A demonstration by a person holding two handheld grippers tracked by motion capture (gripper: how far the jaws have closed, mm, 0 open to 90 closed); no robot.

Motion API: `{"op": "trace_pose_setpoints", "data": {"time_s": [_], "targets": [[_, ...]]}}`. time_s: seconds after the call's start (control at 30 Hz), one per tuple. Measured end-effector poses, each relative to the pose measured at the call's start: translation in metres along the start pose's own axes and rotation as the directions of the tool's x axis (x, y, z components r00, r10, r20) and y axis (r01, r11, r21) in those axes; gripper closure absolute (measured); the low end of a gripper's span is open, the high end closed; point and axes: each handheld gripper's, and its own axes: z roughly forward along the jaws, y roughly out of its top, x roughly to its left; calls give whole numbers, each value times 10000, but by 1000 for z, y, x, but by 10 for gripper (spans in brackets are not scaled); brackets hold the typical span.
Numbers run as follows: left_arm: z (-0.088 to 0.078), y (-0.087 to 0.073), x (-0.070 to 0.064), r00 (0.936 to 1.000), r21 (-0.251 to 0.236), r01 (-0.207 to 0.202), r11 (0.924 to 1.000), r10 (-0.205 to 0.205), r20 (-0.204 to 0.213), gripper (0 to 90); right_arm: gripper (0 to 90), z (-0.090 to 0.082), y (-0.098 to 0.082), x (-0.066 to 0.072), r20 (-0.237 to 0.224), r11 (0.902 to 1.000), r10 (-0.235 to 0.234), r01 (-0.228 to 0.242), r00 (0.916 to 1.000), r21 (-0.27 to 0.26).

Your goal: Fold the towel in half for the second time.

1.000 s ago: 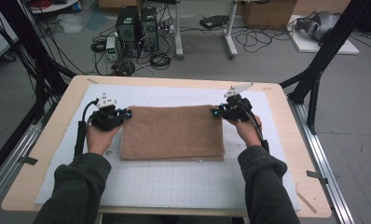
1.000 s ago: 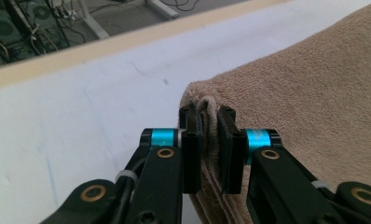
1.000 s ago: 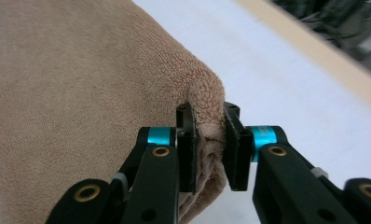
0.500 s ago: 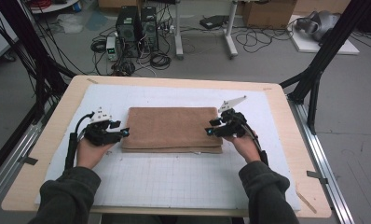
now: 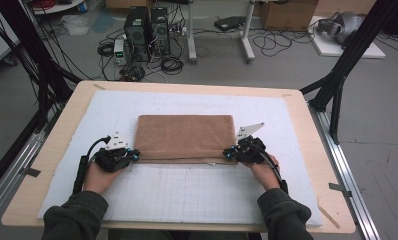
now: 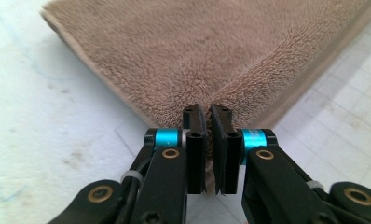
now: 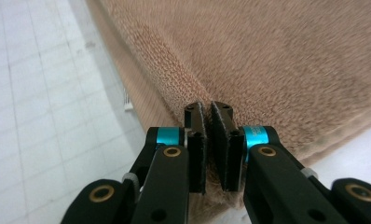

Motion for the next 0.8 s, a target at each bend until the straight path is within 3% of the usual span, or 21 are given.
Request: {"op": "trace_pose_setpoints", "data": {"time_s": [0.1, 0.17, 0.27, 0.37, 0.43, 0.47, 0.57, 0.63, 0.73, 0.8], "targets": [[-12, 9, 4, 9997, -671, 101, 9977, -117, -235, 850, 849, -13, 9, 2, 190, 9992, -164, 171, 9997, -370], [-16, 12, 4, 9996, -700, 20, 9975, -41, -297, 850, 848, -22, 16, 6, 277, 9976, -429, 443, 9987, -523], [-16, 4, 3, 9995, -333, -69, 9994, 58, -324, 850, 847, -18, 13, 14, 7, 9988, -417, 417, 9991, -266], [-6, -13, 2, 9997, 296, 202, 9994, -206, 118, 837, 832, -2, -2, 20, -331, 9995, -264, 269, 9991, 135], [-9, -15, 0, 9996, 96, 246, 9997, -247, 102, 739, 758, 5, -8, 19, -541, 9996, -56, 72, 9985, 290], [-11, -14, 1, 9993, 17, 307, 9995, -308, 193, 666, 714, 4, -8, 18, -603, 9998, 96, -85, 9981, 186], [-20, -11, 1, 9987, -442, 426, 9981, -414, 290, 606, 652, -5, -2, 18, -570, 9992, 92, -114, 9983, -380], [-23, -10, 1, 9974, -716, 576, 9958, -543, 474, 627, 653, -7, 1, 16, -504, 9984, 86, -114, 9987, -554], [-16, -13, 0, 9984, -67, 314, 9995, -311, 469, 767, 659, -1, -2, 12, -419, 9994, 239, -249, 9988, -234], [-11, -18, -1, 9983, 206, 322, 9993, -332, 474, 805, 674, 1, -7, 11, -356, 9992, 385, -386, 9986, -47]]}}
